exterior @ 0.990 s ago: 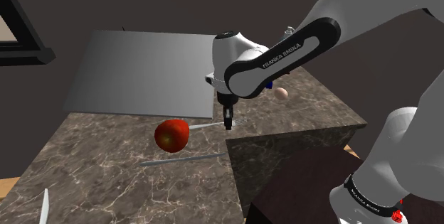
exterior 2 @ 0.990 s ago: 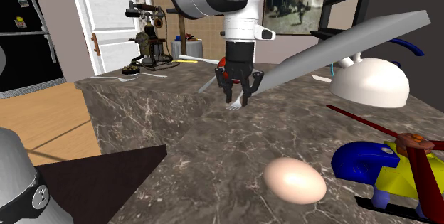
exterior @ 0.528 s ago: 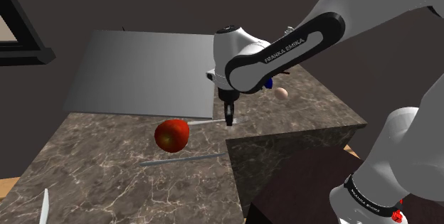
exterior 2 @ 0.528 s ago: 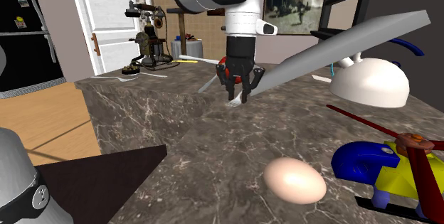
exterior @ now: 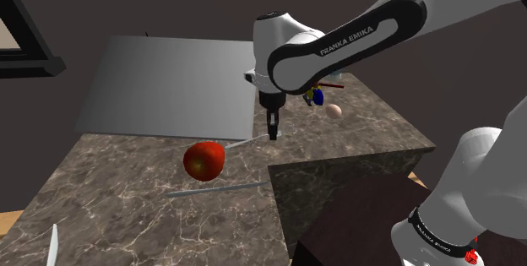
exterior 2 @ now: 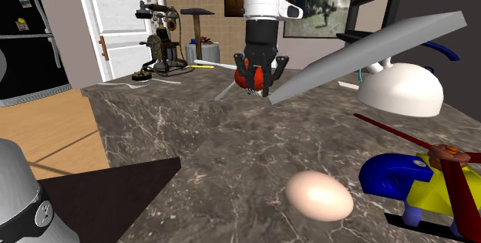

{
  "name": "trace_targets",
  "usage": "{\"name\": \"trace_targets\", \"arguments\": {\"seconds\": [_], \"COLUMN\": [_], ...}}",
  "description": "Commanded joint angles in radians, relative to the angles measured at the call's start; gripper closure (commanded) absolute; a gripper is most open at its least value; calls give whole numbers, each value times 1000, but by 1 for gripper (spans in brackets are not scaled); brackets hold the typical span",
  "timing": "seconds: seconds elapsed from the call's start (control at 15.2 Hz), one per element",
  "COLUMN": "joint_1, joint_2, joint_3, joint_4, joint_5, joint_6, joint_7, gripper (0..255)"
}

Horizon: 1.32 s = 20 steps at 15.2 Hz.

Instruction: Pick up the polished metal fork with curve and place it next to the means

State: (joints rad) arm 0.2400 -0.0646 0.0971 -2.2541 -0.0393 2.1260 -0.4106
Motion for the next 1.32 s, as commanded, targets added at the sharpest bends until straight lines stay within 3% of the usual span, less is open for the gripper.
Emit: {"name": "trace_targets", "arguments": {"seconds": [0.0, 0.79, 1.25], "joint_1": [0, 0, 76], "joint_2": [-14, -70, 24], "joint_3": [0, -2, 91], "joint_4": [14, 111, 219], "joint_5": [2, 10, 17], "joint_6": [-29, -180, -201], "joint_7": [-1, -11, 154], "gripper": [255, 255, 255]}}
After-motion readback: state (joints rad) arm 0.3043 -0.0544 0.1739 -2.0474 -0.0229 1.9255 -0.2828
